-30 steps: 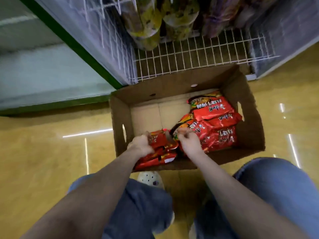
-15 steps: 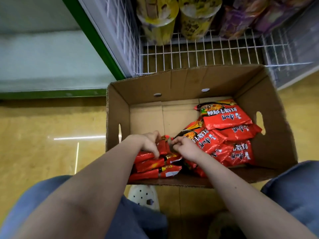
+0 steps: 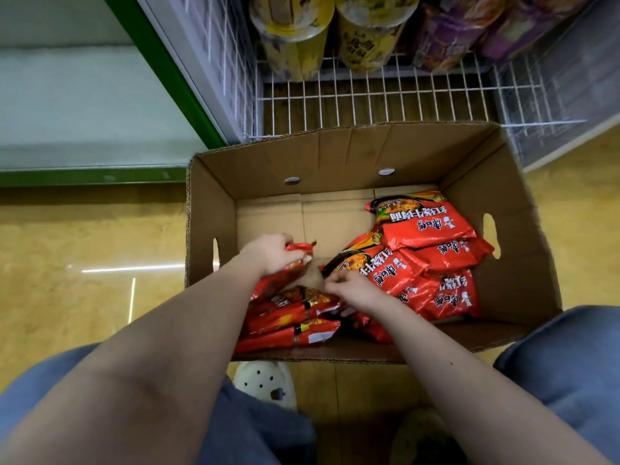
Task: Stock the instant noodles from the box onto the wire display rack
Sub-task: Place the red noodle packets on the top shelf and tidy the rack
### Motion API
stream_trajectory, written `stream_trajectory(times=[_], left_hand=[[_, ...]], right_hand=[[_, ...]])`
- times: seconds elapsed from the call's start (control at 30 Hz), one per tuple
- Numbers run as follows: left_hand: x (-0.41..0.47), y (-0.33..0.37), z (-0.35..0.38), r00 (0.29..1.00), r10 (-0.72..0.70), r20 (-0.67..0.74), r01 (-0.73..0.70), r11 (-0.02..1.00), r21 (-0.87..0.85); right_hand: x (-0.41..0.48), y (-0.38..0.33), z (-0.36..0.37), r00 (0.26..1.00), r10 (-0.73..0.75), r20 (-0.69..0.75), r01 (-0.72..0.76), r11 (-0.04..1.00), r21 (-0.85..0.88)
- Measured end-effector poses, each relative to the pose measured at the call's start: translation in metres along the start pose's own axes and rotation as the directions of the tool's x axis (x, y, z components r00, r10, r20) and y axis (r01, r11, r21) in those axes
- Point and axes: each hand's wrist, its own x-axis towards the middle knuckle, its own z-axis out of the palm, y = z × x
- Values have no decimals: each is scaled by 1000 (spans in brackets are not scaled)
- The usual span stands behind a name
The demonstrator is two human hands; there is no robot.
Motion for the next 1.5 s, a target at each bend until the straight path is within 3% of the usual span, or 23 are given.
stream_trajectory(times=[0.1,0.17,0.23,0.33,0.43,0.57,0.77,1.07,1.17,1.27,1.37,1.5], left_hand=[[0,0,1,989,-104,-106,102,994,-23],[0,1,0,990,-136,-47,129,983,-129],[-1,2,-2,991,-100,94,119,966,-231],[-2,-1,-4,964,-46,262,122,951,-284],[-2,-4,-8,945,-59,320,160,941,-299],[-2,-5,-13,900,-49,433,116,985,-129],[2,-5,-7,975,-50,218,17,988,151],[0,3,-36,977,-22,213,-5,992,122],[0,14,-61,996,27,80,-30,999,35],[-4,31,-81,994,69,-82,-87,968,-235],[-12,50,-95,990,124,-70,-142,836,-531],[-18,63,-100,974,225,15,-160,735,-659]], right_hand=[[2,-3,2,999,27,18,-30,973,231],[2,-8,3,999,30,37,-44,879,474],[3,-13,4,999,-13,44,-17,792,610],[2,-16,3,994,-88,71,29,807,591],[2,-10,5,991,-108,81,46,833,551],[6,-5,16,993,-106,44,75,888,454],[14,-8,28,992,-88,-91,118,907,405],[8,-10,19,977,-8,-212,118,850,514],[4,-16,10,956,86,-280,129,734,666],[0,-27,2,955,105,-277,145,650,746],[-9,-40,-15,964,25,-263,199,589,783],[-20,-41,-46,971,-83,-224,230,584,779]])
